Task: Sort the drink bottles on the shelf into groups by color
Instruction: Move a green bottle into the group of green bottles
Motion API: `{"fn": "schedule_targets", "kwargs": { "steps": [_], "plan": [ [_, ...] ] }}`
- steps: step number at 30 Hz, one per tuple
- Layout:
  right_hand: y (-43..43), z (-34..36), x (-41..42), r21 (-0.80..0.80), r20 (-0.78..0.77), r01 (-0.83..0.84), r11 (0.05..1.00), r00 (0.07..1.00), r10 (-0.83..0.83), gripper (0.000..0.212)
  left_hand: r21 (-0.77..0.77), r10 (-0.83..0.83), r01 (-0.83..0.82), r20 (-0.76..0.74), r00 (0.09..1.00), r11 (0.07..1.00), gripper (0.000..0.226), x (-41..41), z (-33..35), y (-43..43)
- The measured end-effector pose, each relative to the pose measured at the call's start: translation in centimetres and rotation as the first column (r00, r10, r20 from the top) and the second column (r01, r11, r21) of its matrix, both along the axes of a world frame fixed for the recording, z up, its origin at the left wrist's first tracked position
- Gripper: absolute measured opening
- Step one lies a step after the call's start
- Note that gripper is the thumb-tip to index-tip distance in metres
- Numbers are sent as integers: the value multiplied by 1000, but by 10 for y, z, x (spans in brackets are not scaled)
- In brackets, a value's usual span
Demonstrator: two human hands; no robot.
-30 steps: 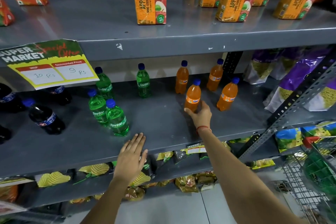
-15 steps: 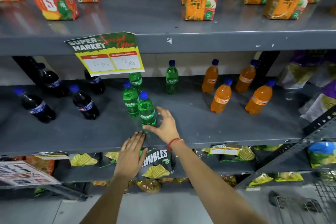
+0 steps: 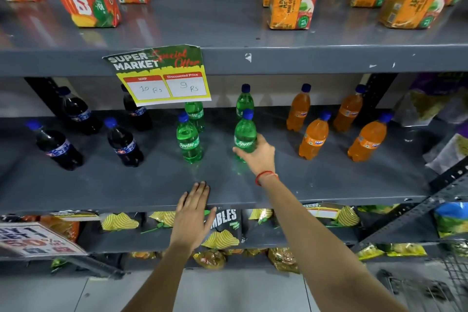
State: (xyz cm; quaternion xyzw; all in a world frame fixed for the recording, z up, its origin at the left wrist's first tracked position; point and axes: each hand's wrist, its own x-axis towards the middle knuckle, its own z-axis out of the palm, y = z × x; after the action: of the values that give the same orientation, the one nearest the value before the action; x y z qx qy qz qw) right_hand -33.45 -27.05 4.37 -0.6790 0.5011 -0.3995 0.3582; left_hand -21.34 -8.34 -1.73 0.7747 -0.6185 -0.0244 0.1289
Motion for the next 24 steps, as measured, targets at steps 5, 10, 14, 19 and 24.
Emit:
{"fn": "schedule_targets", "kwargs": {
  "steps": [5, 10, 14, 19, 24],
  "plan": [
    [-19, -8, -9, 34, -52, -36, 999, 998, 38, 55, 19, -14, 14, 33, 999, 1000, 61, -4, -1, -8],
    [-21, -18, -9, 93, -19, -90, 992, 996, 92, 71, 3, -19, 19, 33, 999, 1000, 61, -3, -2, -8],
    [-17, -35, -12, 119, -17, -78, 990, 997, 81, 58, 7, -22, 22, 30, 999, 1000, 60, -2, -4, -8],
    [-16, -40, -13, 127, 9, -57, 990, 998, 56, 55, 0, -16, 16, 33, 999, 1000, 60, -2, -5, -9],
    [-15, -44, -16, 121, 34, -59, 991, 998, 55, 57, 2, -17, 17, 48, 999, 1000, 61, -2, -5, -9]
  ]
}}
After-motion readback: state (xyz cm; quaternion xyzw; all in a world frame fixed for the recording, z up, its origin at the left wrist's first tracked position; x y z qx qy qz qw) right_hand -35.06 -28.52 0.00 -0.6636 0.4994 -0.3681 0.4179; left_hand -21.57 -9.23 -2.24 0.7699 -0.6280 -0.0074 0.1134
